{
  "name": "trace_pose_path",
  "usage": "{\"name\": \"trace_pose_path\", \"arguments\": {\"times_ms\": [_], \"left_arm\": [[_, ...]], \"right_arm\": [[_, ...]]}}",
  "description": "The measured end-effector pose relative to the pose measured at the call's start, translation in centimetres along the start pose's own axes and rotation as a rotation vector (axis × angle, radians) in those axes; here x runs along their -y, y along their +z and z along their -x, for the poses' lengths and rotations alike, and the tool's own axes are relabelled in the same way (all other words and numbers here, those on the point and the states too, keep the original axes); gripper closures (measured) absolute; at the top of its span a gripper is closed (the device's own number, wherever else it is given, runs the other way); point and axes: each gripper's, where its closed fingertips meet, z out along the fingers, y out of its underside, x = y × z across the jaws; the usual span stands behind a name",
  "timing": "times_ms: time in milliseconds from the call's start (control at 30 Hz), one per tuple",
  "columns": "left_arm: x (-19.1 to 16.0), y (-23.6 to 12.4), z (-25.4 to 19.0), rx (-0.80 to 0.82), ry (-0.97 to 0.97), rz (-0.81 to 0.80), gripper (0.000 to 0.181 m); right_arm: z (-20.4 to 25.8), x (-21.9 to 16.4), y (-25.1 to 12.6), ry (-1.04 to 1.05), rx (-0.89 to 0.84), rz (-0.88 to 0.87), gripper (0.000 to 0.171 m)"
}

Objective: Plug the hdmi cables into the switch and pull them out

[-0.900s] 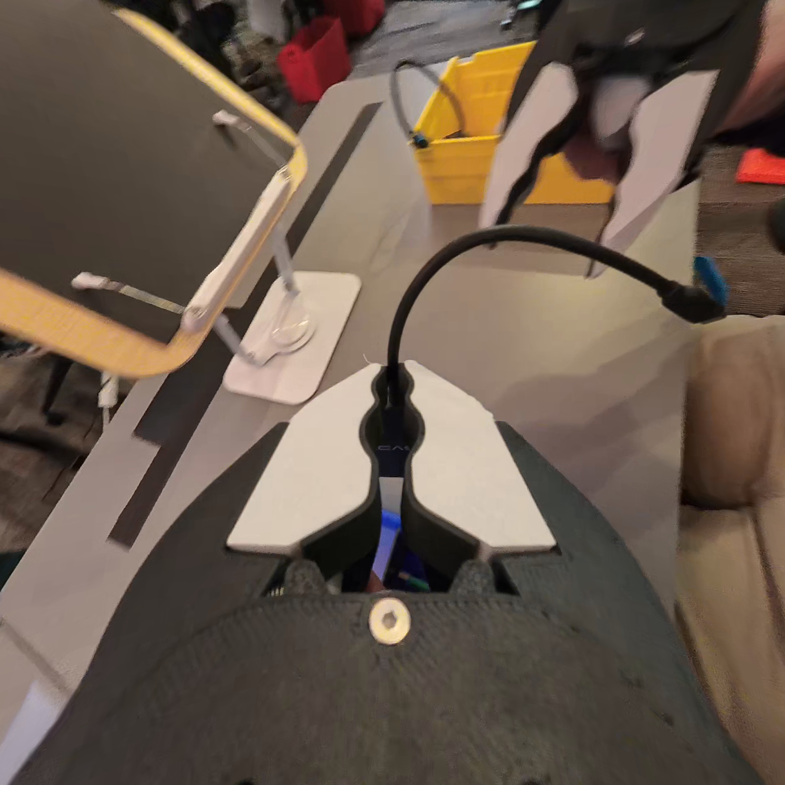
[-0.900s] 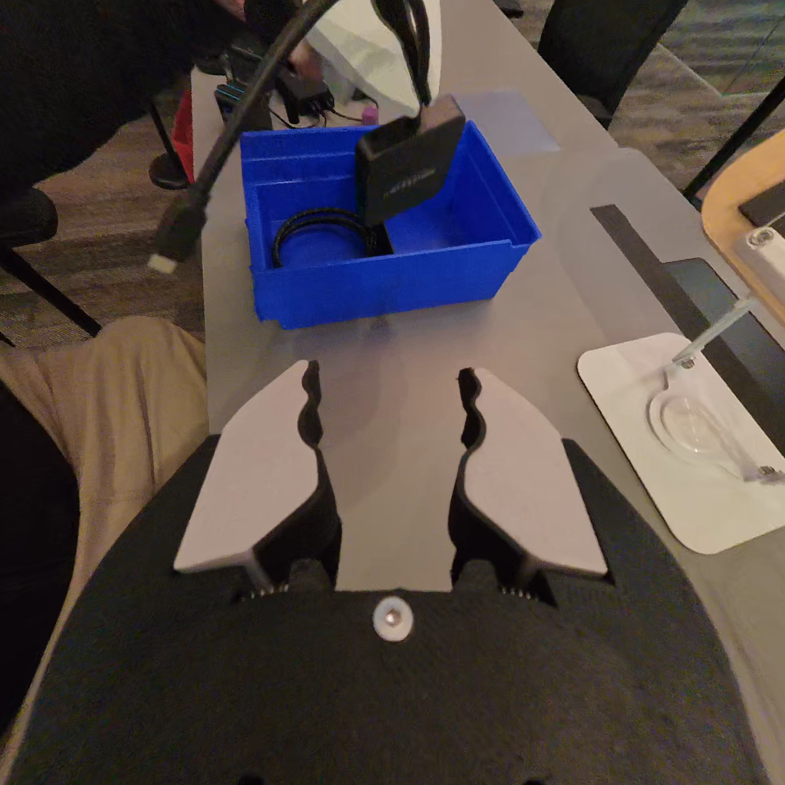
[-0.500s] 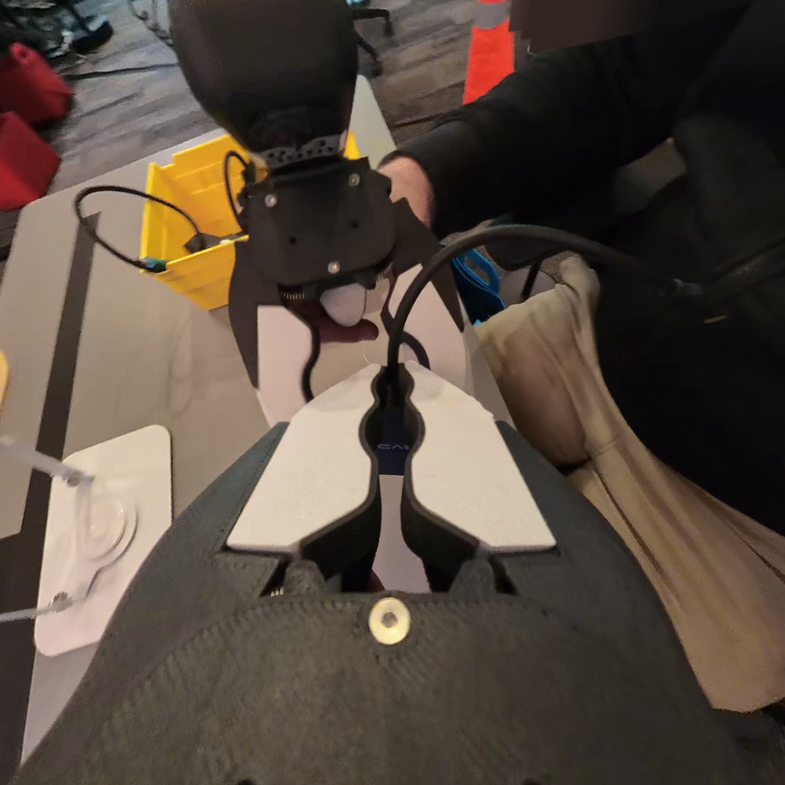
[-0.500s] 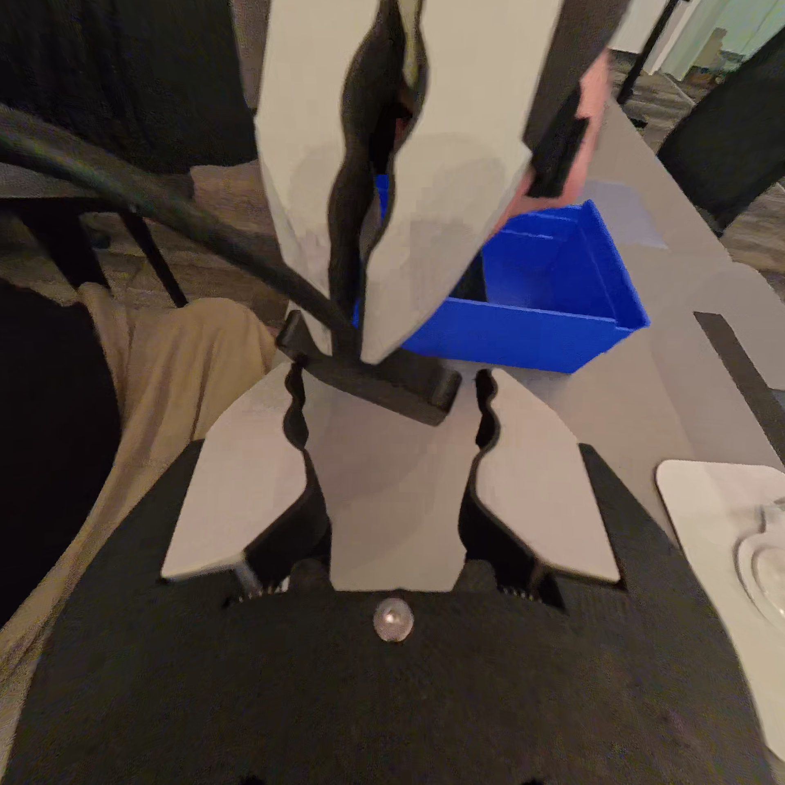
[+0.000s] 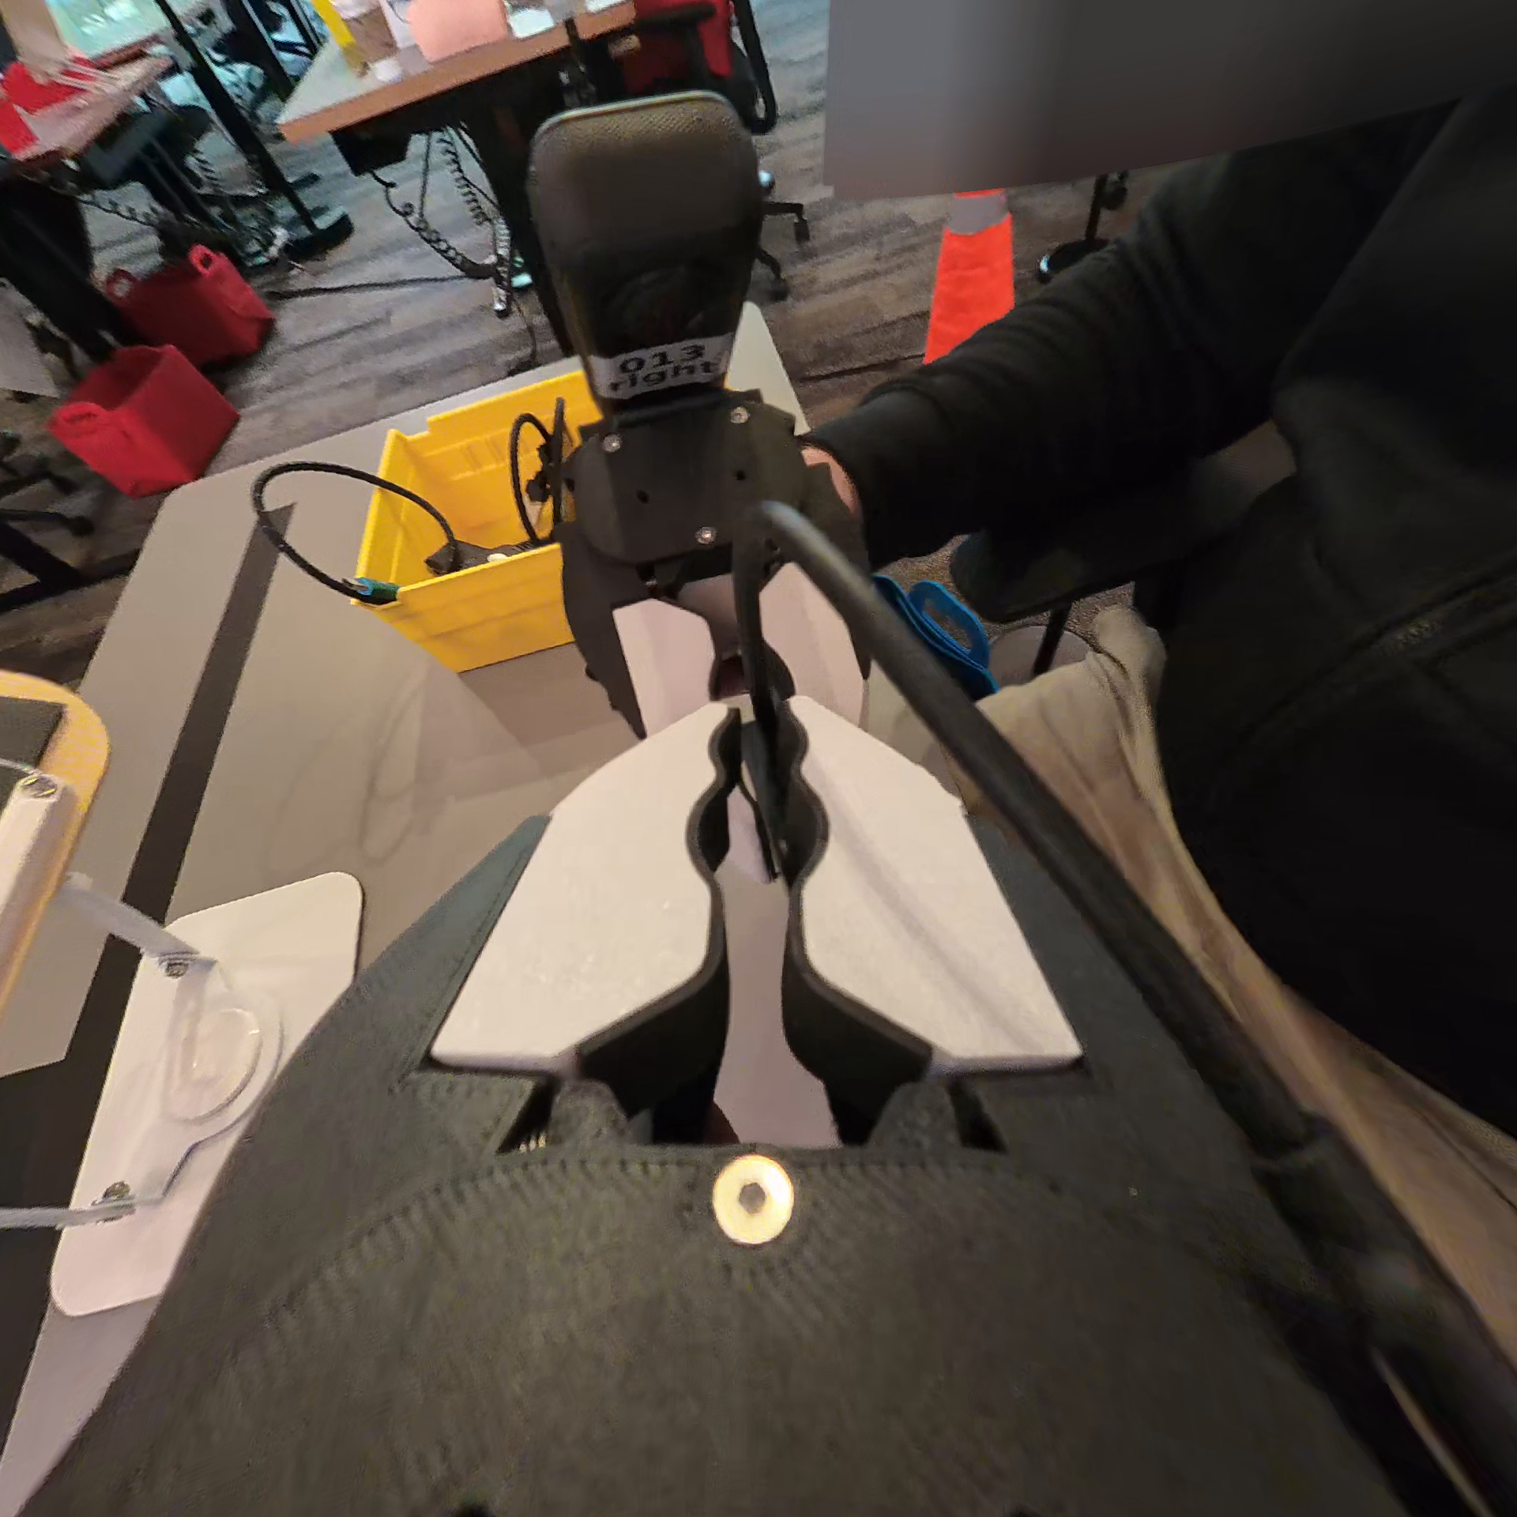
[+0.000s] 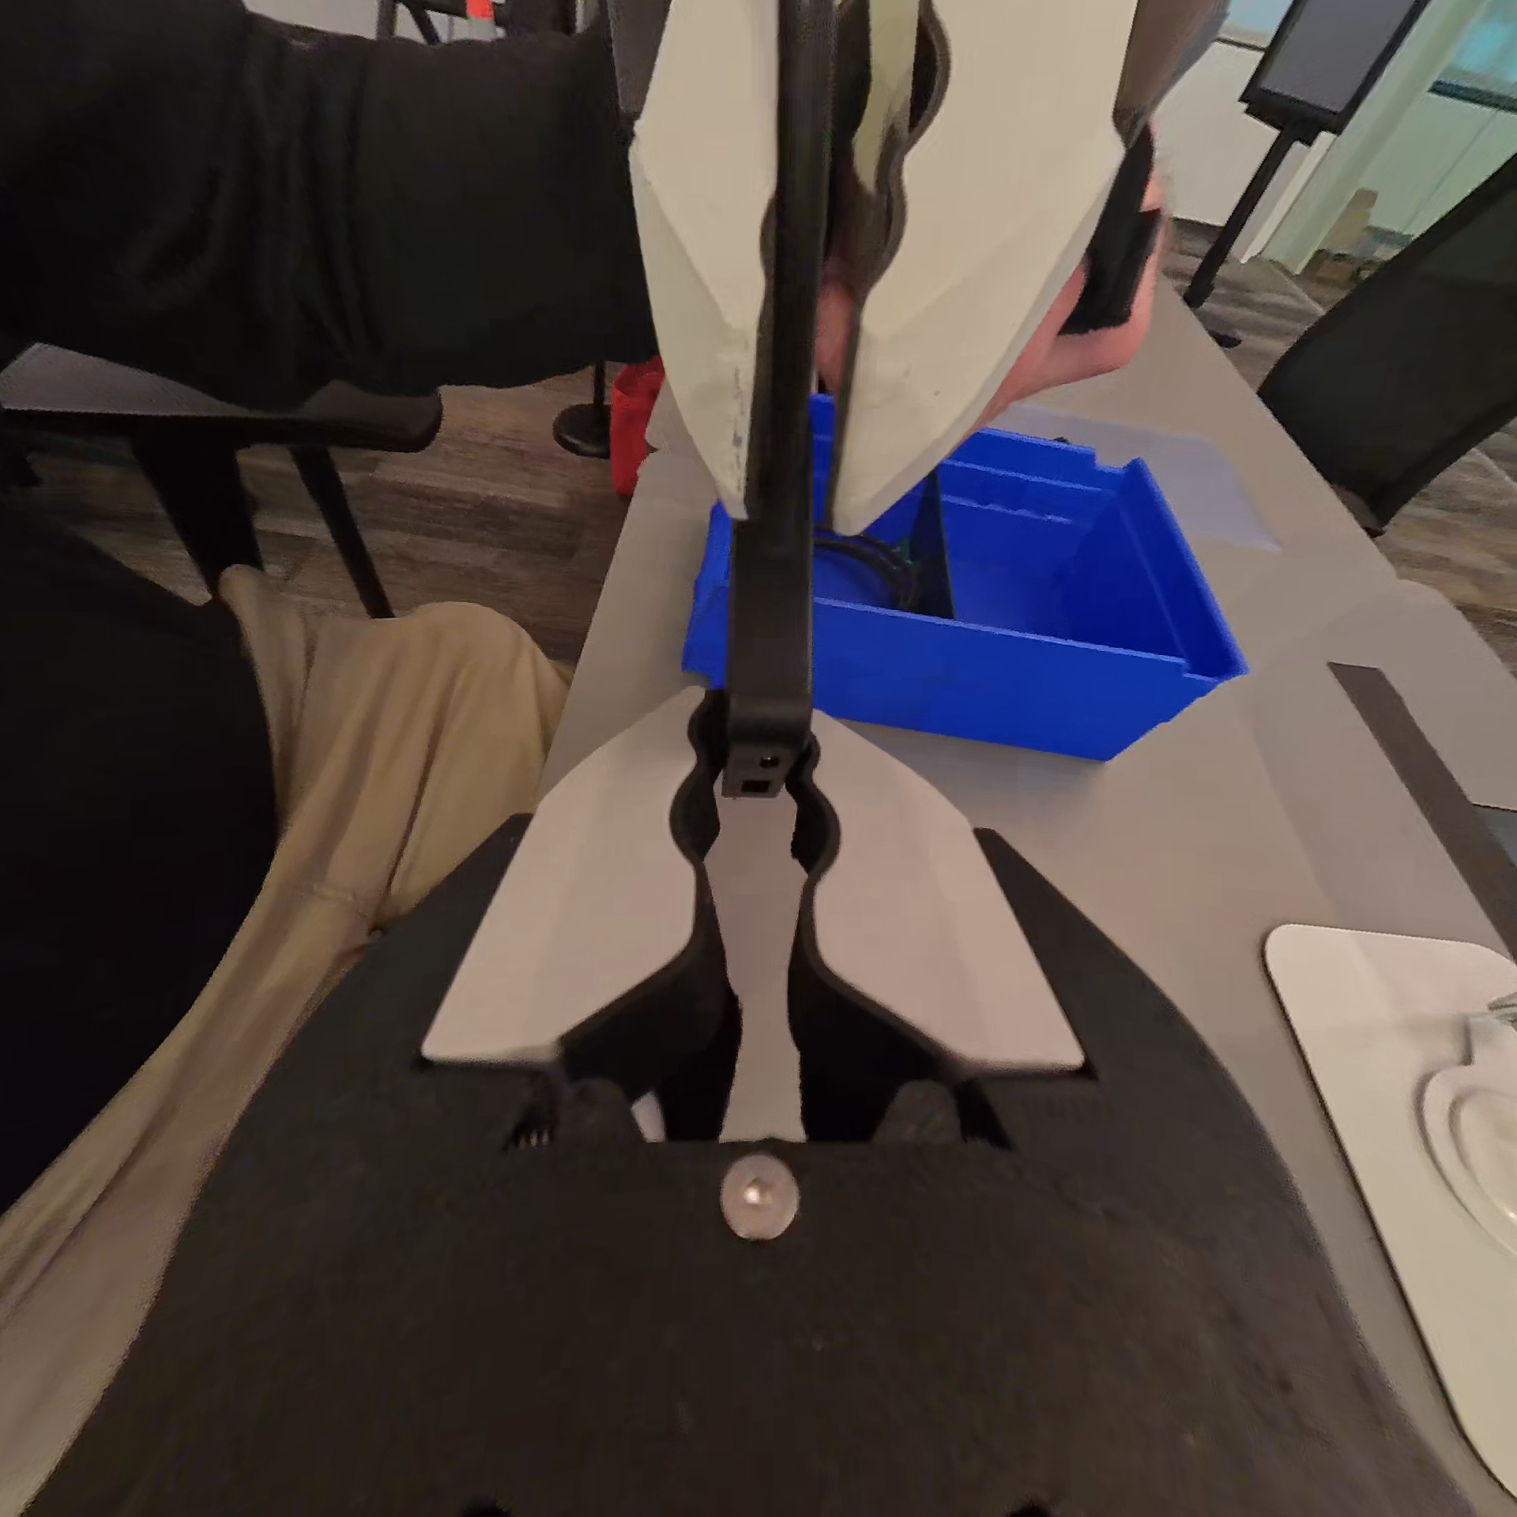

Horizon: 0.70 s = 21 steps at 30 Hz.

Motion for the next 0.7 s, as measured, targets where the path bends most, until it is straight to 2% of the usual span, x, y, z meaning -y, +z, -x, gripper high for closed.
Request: {"name": "trace_pose_path", "arguments": {"times_ms": [67, 167, 267, 333, 433, 700], "left_arm": [[0.1, -0.5, 0.4, 0.049, -0.014, -0.021, 0.167], [-0.3, -1.7, 0.7, 0.111, -0.037, -0.037, 0.145], [-2.0, -2.2, 0.4, 0.152, -0.030, 0.022, 0.135], [-3.6, -1.5, 0.2, 0.181, -0.003, 0.107, 0.140], [-4.8, -0.4, -0.3, 0.218, 0.087, 0.188, 0.167], [-4.6, 1.0, -1.3, 0.207, 0.161, 0.244, 0.167]], "right_arm": [[-0.4, 0.1, -0.2, -0.006, -0.040, 0.000, 0.158], [-0.7, 0.0, -0.6, -0.029, -0.101, 0.012, 0.158], [-0.8, -0.1, -0.8, -0.043, -0.134, 0.019, 0.158], [-0.6, 0.1, -0.8, -0.047, -0.137, 0.008, 0.158], [-1.1, -0.1, -0.7, -0.084, -0.187, 0.030, 0.158], [0.3, -0.2, 0.4, -0.052, -0.110, 0.063, 0.150]]}}
